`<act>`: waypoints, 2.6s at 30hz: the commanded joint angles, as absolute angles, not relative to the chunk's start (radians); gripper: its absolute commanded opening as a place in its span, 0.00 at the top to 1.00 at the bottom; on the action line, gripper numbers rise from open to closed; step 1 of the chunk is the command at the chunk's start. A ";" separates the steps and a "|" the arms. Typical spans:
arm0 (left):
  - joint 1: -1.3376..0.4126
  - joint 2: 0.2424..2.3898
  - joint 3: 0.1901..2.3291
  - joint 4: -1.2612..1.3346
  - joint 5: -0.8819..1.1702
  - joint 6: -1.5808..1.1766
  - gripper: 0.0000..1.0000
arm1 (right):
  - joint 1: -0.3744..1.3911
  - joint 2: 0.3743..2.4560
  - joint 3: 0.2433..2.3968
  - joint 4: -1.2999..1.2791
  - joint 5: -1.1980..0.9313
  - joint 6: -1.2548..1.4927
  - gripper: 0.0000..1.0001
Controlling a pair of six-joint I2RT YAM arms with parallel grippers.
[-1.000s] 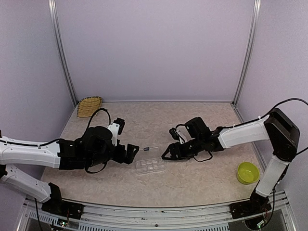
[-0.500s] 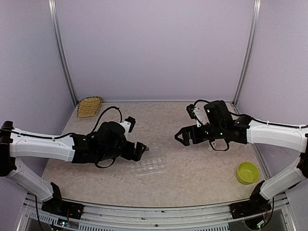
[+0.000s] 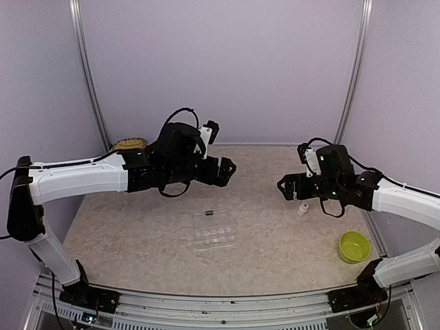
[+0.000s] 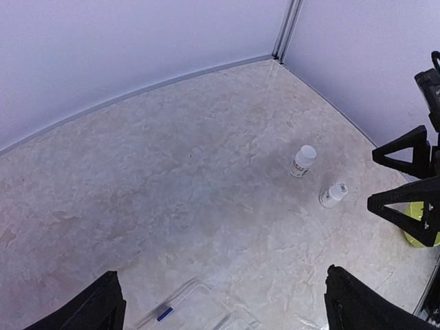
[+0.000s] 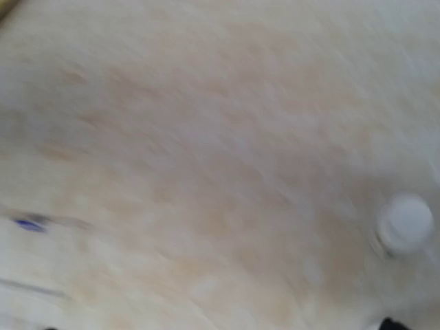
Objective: Sort the pills into containers
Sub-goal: Pick up the pill bottle from the center of the board, then place the pill bottle at the center of the board.
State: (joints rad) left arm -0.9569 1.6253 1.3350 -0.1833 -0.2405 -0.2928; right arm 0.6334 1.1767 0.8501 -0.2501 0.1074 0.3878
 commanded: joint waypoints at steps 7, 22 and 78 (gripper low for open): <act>-0.956 1.678 1.148 0.010 -0.086 -0.277 0.01 | 0.608 1.116 0.583 -0.142 0.234 0.644 0.06; -0.965 1.656 1.087 0.062 -0.095 -0.272 0.01 | 0.602 1.338 0.569 -0.028 0.465 0.695 0.14; -0.998 1.568 0.990 -0.012 -0.201 -0.301 0.01 | 0.927 1.474 0.561 0.233 0.036 0.235 0.74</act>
